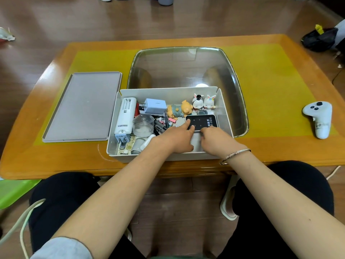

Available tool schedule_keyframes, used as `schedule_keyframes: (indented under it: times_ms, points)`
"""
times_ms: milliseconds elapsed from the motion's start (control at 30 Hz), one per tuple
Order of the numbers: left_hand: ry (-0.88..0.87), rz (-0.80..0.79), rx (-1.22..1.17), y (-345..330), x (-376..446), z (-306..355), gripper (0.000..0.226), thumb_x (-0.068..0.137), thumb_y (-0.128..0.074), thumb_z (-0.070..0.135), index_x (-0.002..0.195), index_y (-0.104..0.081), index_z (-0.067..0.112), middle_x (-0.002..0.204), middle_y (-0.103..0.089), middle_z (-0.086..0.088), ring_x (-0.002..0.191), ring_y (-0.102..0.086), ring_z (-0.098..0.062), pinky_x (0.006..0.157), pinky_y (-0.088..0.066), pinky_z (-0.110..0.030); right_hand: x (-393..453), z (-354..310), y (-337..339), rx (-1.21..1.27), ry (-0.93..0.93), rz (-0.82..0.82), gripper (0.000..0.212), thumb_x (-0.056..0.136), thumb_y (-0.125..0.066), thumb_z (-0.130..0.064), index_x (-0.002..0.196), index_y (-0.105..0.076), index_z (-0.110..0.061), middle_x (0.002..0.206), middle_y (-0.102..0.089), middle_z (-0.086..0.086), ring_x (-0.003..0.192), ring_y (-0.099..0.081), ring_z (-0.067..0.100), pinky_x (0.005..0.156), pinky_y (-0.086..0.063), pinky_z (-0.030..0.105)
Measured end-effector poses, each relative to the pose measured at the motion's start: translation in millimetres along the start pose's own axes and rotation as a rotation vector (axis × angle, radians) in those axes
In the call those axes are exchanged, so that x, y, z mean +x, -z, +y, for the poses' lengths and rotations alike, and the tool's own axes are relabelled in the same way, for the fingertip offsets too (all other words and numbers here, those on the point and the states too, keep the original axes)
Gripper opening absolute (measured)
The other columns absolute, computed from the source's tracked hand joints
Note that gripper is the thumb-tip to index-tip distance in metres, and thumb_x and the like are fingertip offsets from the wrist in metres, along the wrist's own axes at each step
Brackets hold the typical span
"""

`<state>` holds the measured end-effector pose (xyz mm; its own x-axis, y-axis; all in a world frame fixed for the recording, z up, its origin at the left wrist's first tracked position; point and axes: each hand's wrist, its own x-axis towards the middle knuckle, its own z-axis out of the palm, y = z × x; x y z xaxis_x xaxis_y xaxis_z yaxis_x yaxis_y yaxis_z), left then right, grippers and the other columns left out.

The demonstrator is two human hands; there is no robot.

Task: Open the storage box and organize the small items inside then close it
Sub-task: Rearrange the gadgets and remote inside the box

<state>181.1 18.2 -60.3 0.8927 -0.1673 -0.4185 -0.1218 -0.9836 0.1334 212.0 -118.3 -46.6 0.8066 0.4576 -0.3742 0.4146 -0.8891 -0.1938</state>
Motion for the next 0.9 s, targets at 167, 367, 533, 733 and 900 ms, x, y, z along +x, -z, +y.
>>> schedule_keyframes:
  times_ms: [167, 367, 533, 733, 900]
  points:
    - [-0.006, 0.014, -0.004, -0.3, 0.1, -0.2, 0.076, 0.095, -0.045, 0.040, 0.154, -0.006, 0.014, 0.161, 0.009, -0.009, 0.134, -0.038, -0.034, 0.105, -0.033, -0.037, -1.7, -0.1, 0.3, 0.018, -0.007, -0.028, 0.036, 0.096, -0.039, -0.018, 0.129, -0.045, -0.007, 0.127, -0.048, 0.018, 0.116, -0.049, 0.033, 0.096, -0.040, 0.038]
    - [0.008, 0.007, -0.018, -0.8, 1.9, 1.6, 0.079, 0.095, -0.047, 0.044, 0.154, -0.004, 0.012, 0.161, 0.010, -0.010, 0.138, -0.034, -0.032, 0.108, -0.032, -0.037, -1.1, -3.1, 3.3, -0.030, -0.025, -0.061, 0.044, 0.097, -0.038, -0.024, 0.139, -0.036, -0.009, 0.138, -0.039, 0.018, 0.125, -0.042, 0.034, 0.106, -0.035, 0.043]
    - [0.008, 0.014, -0.018, -0.5, 1.3, 1.8, 0.078, 0.096, -0.046, 0.044, 0.154, -0.005, 0.012, 0.161, 0.008, -0.010, 0.140, -0.030, -0.032, 0.111, -0.027, -0.038, 1.0, -0.5, 1.4, -0.004, -0.030, -0.068, 0.045, 0.097, -0.039, -0.026, 0.138, -0.037, -0.009, 0.137, -0.041, 0.018, 0.123, -0.044, 0.035, 0.105, -0.037, 0.044]
    - [-0.022, 0.291, -0.117, 7.8, -15.3, 0.2, 0.054, 0.097, -0.048, 0.032, 0.146, -0.037, 0.014, 0.155, -0.028, -0.010, 0.139, -0.031, -0.027, 0.110, -0.028, -0.039, -7.5, 0.3, 1.4, 0.051, 0.043, 0.044, 0.052, 0.098, -0.036, -0.044, 0.139, -0.037, -0.012, 0.139, -0.039, 0.016, 0.126, -0.042, 0.034, 0.104, -0.037, 0.044]
    - [0.134, 0.671, -0.206, 14.6, -44.5, -24.3, 0.034, 0.094, -0.051, 0.022, 0.126, -0.058, 0.017, 0.138, -0.049, -0.003, 0.127, -0.038, -0.025, 0.101, -0.029, -0.040, -26.2, -3.4, 0.4, 0.119, 0.186, 0.109, 0.069, 0.086, -0.031, -0.070, 0.130, -0.051, -0.021, 0.132, -0.054, 0.003, 0.121, -0.050, 0.022, 0.097, -0.044, 0.042]
